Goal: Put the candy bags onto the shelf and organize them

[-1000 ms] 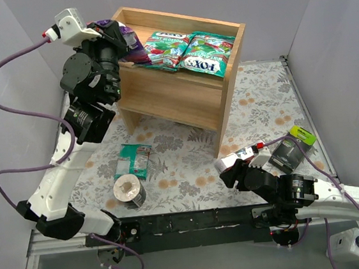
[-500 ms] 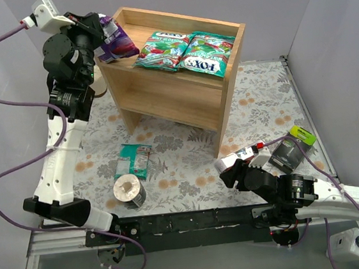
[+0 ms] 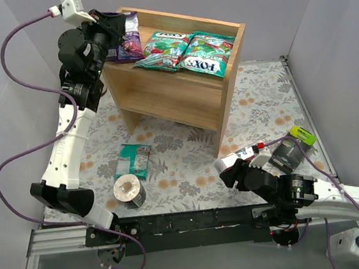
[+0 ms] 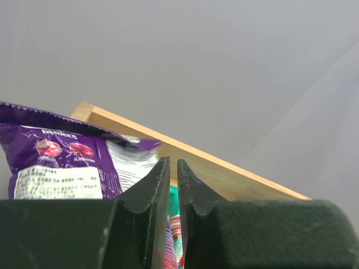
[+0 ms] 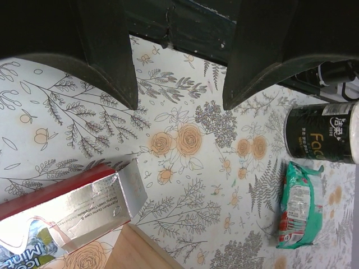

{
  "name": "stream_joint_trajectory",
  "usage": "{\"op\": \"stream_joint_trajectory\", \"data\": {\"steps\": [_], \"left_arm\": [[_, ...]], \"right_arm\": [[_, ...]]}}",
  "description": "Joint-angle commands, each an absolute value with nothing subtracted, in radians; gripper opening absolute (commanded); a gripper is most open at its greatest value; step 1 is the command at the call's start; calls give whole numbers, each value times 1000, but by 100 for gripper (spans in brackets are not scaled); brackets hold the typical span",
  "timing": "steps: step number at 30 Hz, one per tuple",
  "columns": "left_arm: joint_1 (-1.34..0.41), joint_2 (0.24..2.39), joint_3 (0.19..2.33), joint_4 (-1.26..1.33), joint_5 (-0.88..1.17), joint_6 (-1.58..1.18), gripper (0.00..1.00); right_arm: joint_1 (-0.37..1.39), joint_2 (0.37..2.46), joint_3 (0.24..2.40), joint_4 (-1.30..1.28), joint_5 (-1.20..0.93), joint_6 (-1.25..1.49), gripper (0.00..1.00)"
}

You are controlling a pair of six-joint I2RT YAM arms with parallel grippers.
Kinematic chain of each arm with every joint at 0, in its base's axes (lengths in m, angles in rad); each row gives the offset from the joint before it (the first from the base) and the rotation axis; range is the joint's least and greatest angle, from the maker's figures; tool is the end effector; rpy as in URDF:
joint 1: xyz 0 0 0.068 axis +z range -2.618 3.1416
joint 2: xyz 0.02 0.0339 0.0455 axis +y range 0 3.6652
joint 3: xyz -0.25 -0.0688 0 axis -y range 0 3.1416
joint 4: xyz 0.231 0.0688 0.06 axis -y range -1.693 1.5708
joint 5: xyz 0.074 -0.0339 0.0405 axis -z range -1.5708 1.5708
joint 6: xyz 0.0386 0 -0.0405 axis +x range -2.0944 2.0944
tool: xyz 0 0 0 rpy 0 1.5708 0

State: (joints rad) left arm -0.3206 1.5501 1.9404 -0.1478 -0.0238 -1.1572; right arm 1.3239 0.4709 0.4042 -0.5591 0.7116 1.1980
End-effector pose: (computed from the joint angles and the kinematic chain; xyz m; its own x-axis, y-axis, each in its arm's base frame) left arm 0.2992 -0.0984 0.5339 -0.1768 -0.9059 -0.3849 0.3265 0.3150 -0.8912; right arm 0.0526 0.1057 0.2109 -0.6156 0.4435 -0.6514 -0.0870 0.7833 0.6155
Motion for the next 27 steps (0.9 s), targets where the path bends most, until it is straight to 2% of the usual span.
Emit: {"op": "stream_joint_trajectory", "data": {"steps": [1, 6, 8, 15, 16, 21, 23, 27], "left_arm": [[-318, 1591, 1976, -153, 93, -1158, 11], [-319, 1612, 1982, -152, 101, -1163, 6], [-318, 1611, 1985, -155, 94, -1160, 7], [-318, 1614, 2104, -216, 75, -1132, 31], [-318, 1614, 2117, -222, 75, -1129, 39], [-318, 1592, 2164, -279, 25, -1115, 58], [-319, 1589, 2190, -349, -78, -1115, 68], [-318, 1585, 2183, -426, -187, -1117, 73]], "right_arm": [[1325, 468, 414, -560, 750, 1216, 69], [1325, 468, 413, -560, 750, 1218, 69], [1325, 466, 413, -560, 750, 1220, 69], [1325, 469, 405, -551, 746, 1220, 69], [1325, 469, 403, -546, 746, 1220, 69], [1325, 474, 397, -535, 738, 1221, 69], [1325, 476, 397, -537, 735, 1221, 69], [1325, 472, 397, -537, 735, 1221, 69]]}}
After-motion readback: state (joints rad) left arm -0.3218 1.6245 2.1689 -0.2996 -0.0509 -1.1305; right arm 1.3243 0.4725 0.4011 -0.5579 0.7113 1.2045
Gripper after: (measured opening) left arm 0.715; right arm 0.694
